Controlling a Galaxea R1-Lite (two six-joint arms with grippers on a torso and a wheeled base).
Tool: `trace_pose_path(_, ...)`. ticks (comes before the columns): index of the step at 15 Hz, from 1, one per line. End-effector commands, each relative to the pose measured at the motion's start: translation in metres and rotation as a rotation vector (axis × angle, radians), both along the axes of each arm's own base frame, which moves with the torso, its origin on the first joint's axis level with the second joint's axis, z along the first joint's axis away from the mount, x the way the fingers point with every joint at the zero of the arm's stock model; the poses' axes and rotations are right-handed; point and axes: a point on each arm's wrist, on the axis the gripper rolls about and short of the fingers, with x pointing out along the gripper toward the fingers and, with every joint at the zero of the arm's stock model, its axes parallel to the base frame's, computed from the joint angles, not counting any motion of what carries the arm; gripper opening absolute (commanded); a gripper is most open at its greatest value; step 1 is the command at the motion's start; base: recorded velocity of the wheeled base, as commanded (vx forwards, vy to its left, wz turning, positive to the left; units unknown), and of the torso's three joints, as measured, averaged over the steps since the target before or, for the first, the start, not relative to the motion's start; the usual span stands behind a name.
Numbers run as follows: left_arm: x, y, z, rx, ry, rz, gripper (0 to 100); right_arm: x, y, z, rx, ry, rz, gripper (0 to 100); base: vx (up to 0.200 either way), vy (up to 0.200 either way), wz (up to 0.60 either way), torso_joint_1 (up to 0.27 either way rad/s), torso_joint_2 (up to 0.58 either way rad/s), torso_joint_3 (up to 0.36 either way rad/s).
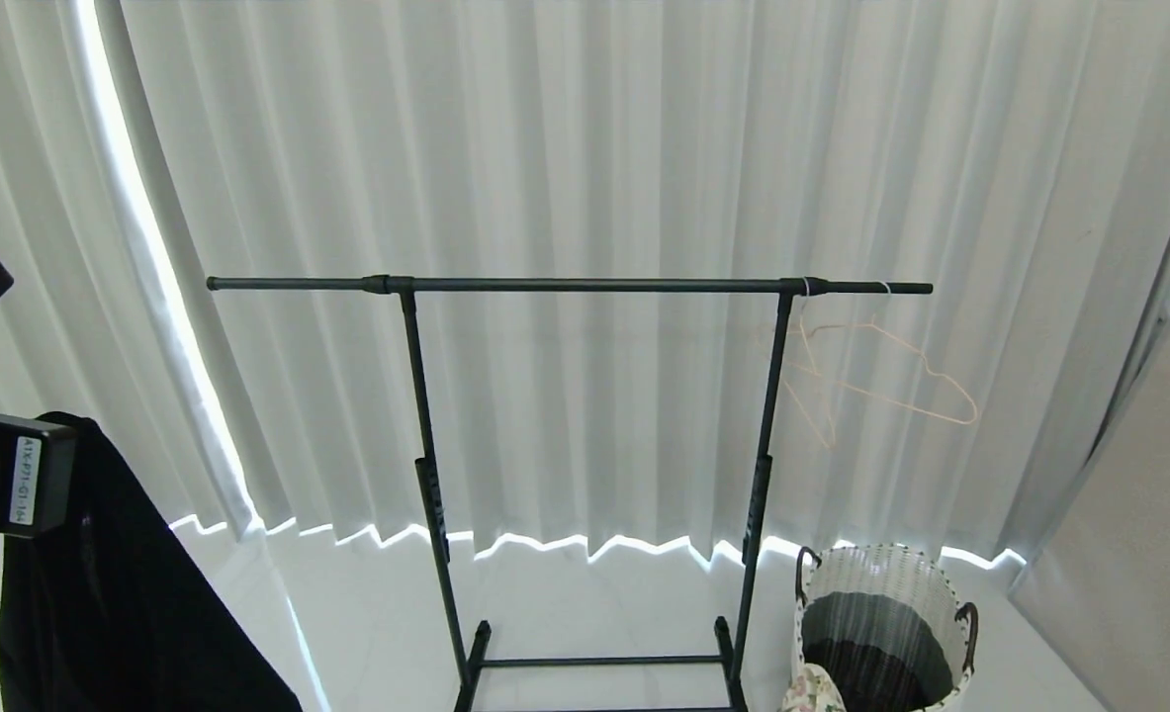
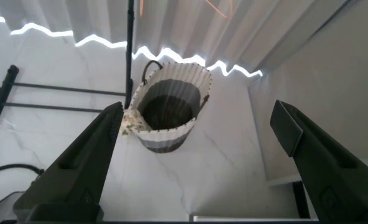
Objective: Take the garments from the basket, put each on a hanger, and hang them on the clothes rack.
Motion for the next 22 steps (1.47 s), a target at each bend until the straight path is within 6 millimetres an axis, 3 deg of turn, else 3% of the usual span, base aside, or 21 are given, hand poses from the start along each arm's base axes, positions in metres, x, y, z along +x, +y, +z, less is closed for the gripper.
trace_pose_path(1, -0.002, 0.000, 0.001, 0.000, -0.007, -0.001, 0, -0.001, 0.000, 0.000, 0.000, -0.002, 0.002, 100, 0.200, 0.000, 0.00, 0.012, 0.00, 0.002)
trace_pose_path(12, -0.002, -0.001, 0.001, 0.000, -0.007, -0.008, 0, -0.002, 0.000, 0.000, 0.000, -0.002, 0.006, 100, 0.200, 0.000, 0.00, 0.006, 0.00, 0.002)
trace_pose_path(22, -0.019, 0.000, -0.010, 0.013, 0.003, -0.017, 0, -0.002, 0.001, -0.002, 0.006, 0.006, 0.028, 100, 0.000, -0.020, 0.00, 0.001, 0.00, 0.000)
